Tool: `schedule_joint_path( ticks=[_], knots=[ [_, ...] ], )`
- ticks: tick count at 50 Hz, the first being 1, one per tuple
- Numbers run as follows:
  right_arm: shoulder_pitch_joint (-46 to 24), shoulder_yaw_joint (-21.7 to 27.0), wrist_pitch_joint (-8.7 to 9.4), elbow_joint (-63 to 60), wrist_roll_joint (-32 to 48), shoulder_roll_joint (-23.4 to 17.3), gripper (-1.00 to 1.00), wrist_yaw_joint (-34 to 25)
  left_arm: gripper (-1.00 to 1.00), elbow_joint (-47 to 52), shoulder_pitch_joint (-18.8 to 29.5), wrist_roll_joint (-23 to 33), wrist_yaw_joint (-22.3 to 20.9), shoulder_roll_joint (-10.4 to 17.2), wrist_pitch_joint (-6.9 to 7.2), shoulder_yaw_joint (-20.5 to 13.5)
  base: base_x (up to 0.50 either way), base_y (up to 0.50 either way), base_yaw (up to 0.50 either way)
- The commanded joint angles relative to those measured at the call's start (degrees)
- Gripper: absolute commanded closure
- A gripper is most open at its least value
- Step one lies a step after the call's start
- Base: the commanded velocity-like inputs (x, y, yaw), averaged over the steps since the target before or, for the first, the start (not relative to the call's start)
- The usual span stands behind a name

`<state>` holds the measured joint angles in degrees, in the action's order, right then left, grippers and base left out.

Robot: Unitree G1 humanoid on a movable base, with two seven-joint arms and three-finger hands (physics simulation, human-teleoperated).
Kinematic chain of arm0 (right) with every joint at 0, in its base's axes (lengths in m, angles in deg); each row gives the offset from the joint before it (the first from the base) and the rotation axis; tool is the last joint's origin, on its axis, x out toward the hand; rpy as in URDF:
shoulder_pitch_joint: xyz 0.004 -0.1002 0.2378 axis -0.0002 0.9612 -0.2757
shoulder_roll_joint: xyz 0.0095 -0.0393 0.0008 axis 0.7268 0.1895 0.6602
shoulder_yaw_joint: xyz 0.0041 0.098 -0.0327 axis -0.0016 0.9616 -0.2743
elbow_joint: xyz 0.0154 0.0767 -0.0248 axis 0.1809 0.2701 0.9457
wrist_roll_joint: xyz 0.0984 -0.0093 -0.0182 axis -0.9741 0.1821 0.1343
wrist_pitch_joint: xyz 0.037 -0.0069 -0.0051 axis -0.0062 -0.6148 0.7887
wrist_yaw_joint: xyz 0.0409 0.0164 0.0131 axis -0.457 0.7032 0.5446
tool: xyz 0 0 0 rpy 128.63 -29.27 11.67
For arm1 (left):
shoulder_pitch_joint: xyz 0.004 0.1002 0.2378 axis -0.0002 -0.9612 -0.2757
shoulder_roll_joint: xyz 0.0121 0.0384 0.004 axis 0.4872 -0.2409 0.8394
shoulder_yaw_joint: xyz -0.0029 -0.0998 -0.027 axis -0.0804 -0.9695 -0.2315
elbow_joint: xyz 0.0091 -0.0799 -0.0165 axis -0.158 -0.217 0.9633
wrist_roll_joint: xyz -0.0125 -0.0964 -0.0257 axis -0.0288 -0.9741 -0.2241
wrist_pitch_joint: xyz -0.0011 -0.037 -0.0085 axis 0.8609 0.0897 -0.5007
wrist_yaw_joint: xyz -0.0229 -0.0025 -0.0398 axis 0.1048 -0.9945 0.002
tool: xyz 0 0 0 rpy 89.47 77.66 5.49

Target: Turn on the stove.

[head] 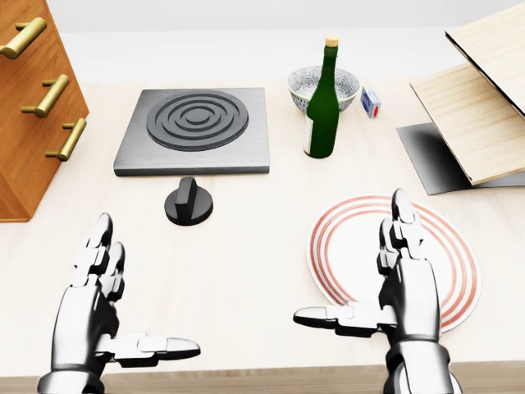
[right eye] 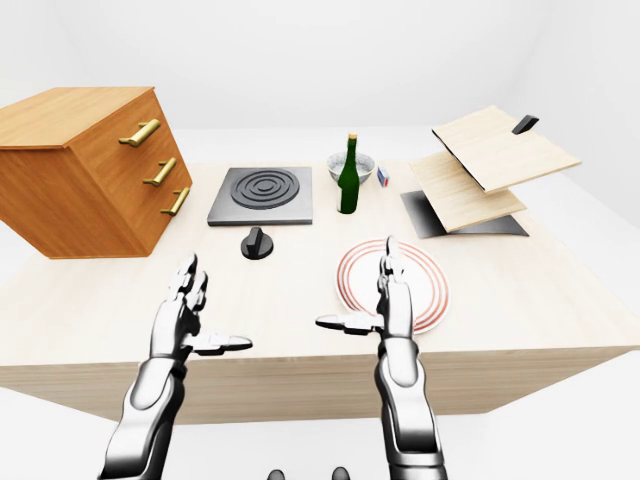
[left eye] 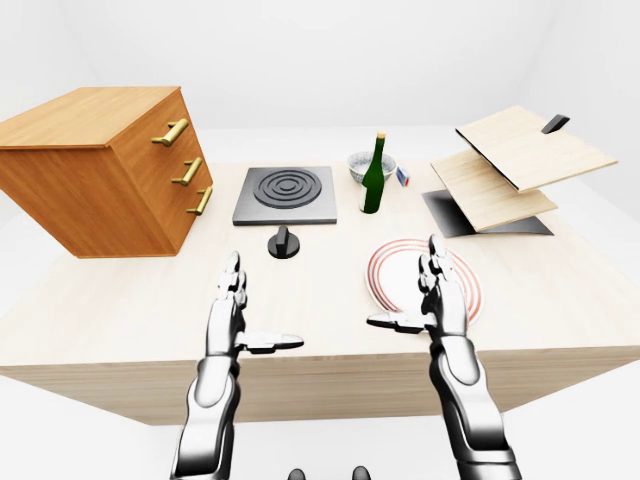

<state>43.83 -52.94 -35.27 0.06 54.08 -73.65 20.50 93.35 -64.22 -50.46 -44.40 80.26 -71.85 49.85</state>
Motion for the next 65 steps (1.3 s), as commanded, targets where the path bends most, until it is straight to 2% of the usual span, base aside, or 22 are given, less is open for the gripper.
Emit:
schedule_joint_path(
  ticks=[1, 3, 5, 9, 11, 13, 15, 18, 21, 24, 27, 28, 31, 32, 34, 36, 38, 41, 43, 51, 54, 65],
  knots=[
    [10.28, -3.66, 0.00, -20.39, -0.14, 1.22, -1.00, 4.62, -1.00, 19.09, -13.93, 0.01, -2.56, -1.30, -5.08, 0.46, 0.00, 0.00, 0.00],
    [11.25, -4.42, 0.00, -21.75, -0.42, 1.04, -1.00, 4.78, -1.00, 21.54, -16.53, -1.21, -3.75, -1.36, -5.18, 0.86, 0.00, 0.00, 0.00],
    [10.95, -3.94, 0.00, -21.45, -0.91, 0.83, -1.00, 4.92, -1.00, 21.27, -16.91, -0.84, -3.91, -1.38, -6.50, 1.12, 0.00, 0.00, 0.00],
    [9.71, -3.51, 0.00, -19.31, -1.01, 0.71, -1.00, 4.95, -1.00, 20.95, -15.82, -0.20, -3.30, -1.34, -5.16, 1.03, 0.00, 0.00, 0.00],
    [9.96, -3.55, 0.00, -17.90, -0.28, 0.49, -1.00, 4.52, -1.00, 20.47, -15.72, 0.87, -3.20, -1.20, -5.91, 1.46, 0.00, 0.00, 0.00],
    [9.15, -3.66, 0.00, -16.43, 0.44, 0.51, -1.00, 4.84, -1.00, 20.01, -14.75, 0.64, -2.83, -1.26, -5.18, 1.14, 0.00, 0.00, 0.00],
    [9.35, -3.57, 0.00, -16.61, 0.61, 0.58, -1.00, 4.88, -1.00, 19.23, -14.57, 1.03, -2.68, -1.23, -6.06, 1.21, 0.00, 0.00, 0.00],
    [9.33, -3.53, 0.00, -16.04, 0.49, 0.62, -1.00, 4.55, -1.00, 19.46, -13.67, 0.71, -2.49, -1.21, -4.37, 0.80, 0.00, 0.00, 0.00],
    [10.06, -4.02, 0.00, -16.11, 1.63, 0.30, -1.00, 4.29, -1.00, 18.29, -13.37, 1.05, -2.26, -1.28, -5.68, 0.76, 0.00, 0.00, 0.00],
    [10.85, -3.75, 0.00, -16.70, 0.81, -0.05, -1.00, 2.64, -1.00, 18.24, -12.67, 0.96, -1.85, -1.30, -4.79, 0.45, 0.00, 0.00, 0.00],
    [11.94, -3.62, 0.00, -17.26, -0.64, -0.44, -1.00, -0.32, -1.00, 17.74, -12.70, 1.52, -1.64, -1.32, -5.68, 0.67, 0.11, 0.00, 0.00],
    [12.01, -3.70, 0.00, -17.54, -1.05, -0.46, -1.00, -1.02, -1.00, 17.98, -12.51, 1.15, -1.66, -1.32, -5.01, 0.51, 0.45, 0.05, 0.00],
    [11.51, -3.63, 0.00, -16.56, 0.39, 0.01, -1.00, 0.13, -1.00, 17.52, -12.68, 1.42, -1.65, -1.27, -5.81, 0.66, 0.50, 0.08, 0.00],
    [11.00, -3.42, 0.00, -15.71, 0.20, 0.05, -1.00, 0.01, -1.00, 17.76, -12.18, 1.20, -1.51, -1.28, -4.71, 0.47, 0.50, 0.09, 0.00],
    [11.04, -3.49, 0.00, -15.59, 0.65, 0.14, -1.00, 0.33, -1.00, 17.86, -12.22, 1.07, -1.63, -1.24, -4.56, 0.45, 0.50, 0.08, 0.00],
    [11.76, -3.86, 0.00, -16.58, 0.89, 0.10, -1.00, 0.25, -1.00, 17.64, -12.59, 1.27, -1.70, -1.24, -5.35, 0.58, 0.50, 0.08, 0.00],
    [11.43, -3.85, 0.00, -16.27, 0.92, 0.32, -1.00, 0.68, -1.00, 17.80, -12.25, 1.14, -1.68, -1.24, -4.47, 0.53, 0.50, 0.08, 0.00],
    [11.77, -4.79, 0.00, -16.35, 2.13, 0.43, -1.00, 1.79, -1.00, 17.72, -12.69, 1.40, -1.73, -1.23, -5.30, 0.64, 0.50, 0.07, 0.00],
    [11.67, -5.26, 0.00, -15.96, 3.17, 0.57, -1.00, 3.10, -1.00, 18.00, -12.46, 1.18, -1.69, -1.25, -4.48, 0.47, 0.39, 0.06, 0.00],
    [12.31, -6.66, 0.00, -15.39, 5.04, 0.00, -1.00, 4.28, -1.00, 17.19, -12.30, 1.44, -1.67, -1.23, -5.20, 0.47, 0.18, 0.00, 0.00],
    [12.38, -6.38, 0.00, -15.28, 4.39, -0.09, -1.00, 3.64, -1.00, 17.31, -12.11, 1.36, -1.65, -1.22, -4.72, 0.43, 0.00, 0.00, 0.00],
    [12.75, -6.08, 0.00, -15.06, 3.27, -0.31, -1.00, 1.92, -1.00, 16.96, -12.21, 1.72, -1.46, -1.22, -5.21, 0.69, 0.00, 0.00, 0.00]
  ],
)
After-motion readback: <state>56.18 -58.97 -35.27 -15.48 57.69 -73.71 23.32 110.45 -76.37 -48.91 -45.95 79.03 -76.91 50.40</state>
